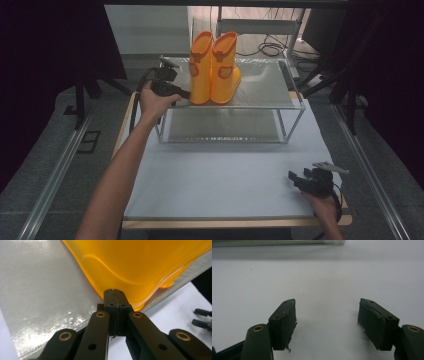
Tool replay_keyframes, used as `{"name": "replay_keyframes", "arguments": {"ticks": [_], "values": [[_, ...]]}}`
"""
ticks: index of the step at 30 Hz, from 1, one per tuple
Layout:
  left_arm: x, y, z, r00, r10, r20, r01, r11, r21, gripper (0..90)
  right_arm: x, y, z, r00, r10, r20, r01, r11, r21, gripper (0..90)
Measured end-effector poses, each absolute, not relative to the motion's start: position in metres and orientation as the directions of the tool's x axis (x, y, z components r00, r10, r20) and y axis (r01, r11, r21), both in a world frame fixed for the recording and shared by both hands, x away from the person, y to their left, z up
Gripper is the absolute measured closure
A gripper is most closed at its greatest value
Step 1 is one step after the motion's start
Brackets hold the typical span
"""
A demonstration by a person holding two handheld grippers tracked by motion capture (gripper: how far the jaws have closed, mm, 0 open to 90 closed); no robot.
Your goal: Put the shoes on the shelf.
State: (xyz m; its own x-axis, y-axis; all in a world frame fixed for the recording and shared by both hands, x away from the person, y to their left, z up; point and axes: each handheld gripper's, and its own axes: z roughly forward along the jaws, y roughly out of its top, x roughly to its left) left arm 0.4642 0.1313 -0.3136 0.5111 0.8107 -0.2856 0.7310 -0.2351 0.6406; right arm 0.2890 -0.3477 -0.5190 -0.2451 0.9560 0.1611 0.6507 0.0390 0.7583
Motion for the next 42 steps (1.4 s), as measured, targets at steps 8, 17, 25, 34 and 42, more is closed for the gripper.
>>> {"name": "replay_keyframes", "arguments": {"ticks": [8,17,25,34,42], "values": [[0.464,0.117,-0.313,0.525,0.795,-0.305,0.729,-0.235,0.643,89.9,0.289,-0.347,-0.519,-0.245,0.957,0.156,0.652,0.044,0.757,29.8],[0.464,0.096,-0.31,0.544,0.784,-0.299,0.72,-0.254,0.645,89.9,0.289,-0.347,-0.519,-0.245,0.957,0.154,0.652,0.045,0.757,29.6],[0.463,0.094,-0.311,0.547,0.773,-0.32,0.722,-0.243,0.648,89.5,0.289,-0.347,-0.519,-0.244,0.957,0.155,0.652,0.044,0.757,29.5],[0.459,0.102,-0.311,0.56,0.768,-0.311,0.707,-0.248,0.662,79.4,0.289,-0.347,-0.519,-0.244,0.956,0.161,0.652,0.039,0.758,29.5],[0.444,0.114,-0.305,0.577,0.759,-0.302,0.683,-0.246,0.687,66.1,0.289,-0.347,-0.519,-0.245,0.957,0.154,0.652,0.045,0.757,29.3]]}}
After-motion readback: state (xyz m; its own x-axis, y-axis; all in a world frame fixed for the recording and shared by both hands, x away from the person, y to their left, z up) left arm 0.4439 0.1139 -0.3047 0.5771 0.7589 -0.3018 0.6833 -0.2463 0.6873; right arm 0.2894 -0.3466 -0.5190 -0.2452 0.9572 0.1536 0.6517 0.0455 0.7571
